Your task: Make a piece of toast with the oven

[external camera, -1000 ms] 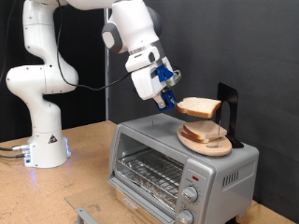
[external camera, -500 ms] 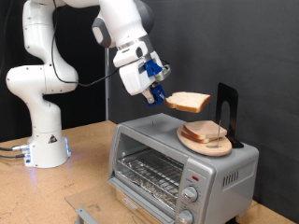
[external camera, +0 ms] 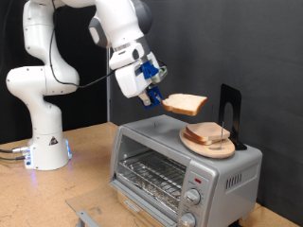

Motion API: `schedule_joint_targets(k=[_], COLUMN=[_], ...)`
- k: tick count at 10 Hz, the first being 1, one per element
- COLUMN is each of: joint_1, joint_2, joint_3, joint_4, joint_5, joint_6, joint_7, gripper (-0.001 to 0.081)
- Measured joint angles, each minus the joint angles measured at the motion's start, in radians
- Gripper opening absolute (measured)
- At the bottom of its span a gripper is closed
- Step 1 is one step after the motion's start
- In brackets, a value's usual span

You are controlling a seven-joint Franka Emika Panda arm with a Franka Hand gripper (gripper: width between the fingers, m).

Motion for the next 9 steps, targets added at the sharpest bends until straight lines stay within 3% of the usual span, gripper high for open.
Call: schedule_joint_targets(k=[5,9], joint_1=[-0.006,-0.032], joint_2=[-0.179,-0.256], joint_3=[-0.119,-0.182], joint_4=[-0.165,-0.253], joint_5=[0.008,0.003], joint_6=[-0.023,-0.030], joint_7=[-0.110,-0.139], gripper=[0.0400,0.0400])
